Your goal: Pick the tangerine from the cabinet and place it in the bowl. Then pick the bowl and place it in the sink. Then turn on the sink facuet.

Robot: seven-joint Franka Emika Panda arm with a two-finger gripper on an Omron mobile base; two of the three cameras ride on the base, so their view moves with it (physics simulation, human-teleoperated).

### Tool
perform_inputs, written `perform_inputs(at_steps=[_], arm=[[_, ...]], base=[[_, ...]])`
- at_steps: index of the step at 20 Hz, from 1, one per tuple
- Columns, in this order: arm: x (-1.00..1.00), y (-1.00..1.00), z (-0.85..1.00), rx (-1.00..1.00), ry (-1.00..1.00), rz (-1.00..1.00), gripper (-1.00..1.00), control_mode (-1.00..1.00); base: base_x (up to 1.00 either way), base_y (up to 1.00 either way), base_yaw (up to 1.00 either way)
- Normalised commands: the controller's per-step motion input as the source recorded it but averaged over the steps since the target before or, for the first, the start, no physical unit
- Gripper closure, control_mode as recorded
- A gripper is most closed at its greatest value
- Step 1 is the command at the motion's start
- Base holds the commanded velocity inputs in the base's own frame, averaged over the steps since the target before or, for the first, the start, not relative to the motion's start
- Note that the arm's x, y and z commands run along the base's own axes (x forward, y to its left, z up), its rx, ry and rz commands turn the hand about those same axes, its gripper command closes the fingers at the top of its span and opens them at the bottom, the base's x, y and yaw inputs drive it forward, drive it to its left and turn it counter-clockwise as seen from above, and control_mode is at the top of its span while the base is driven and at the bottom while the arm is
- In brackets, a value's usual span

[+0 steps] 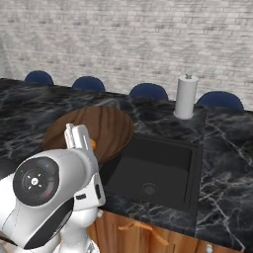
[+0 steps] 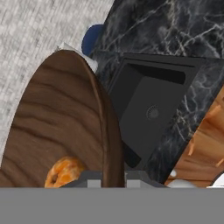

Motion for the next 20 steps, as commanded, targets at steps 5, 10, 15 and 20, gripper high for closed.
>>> perform_inputs(at_steps=[5,10,15,20], arm=[[0.00,0.00,0.00,0.00,0.00,0.00,1.00,1.00],[0.00,0.00,0.00,0.00,0.00,0.00,1.00,1.00],[0.00,0.06,0.00,0.00,0.02,0.02,1.00,-1.00],[0.10,0.71,-0.26,-0.07,0.18,0.04,1.00,-1.00]], base=[[0.62,0.23,0.00],[0.49,0.27,0.02],[0.16,0.20,0.04],[0.00,0.00,0.00]])
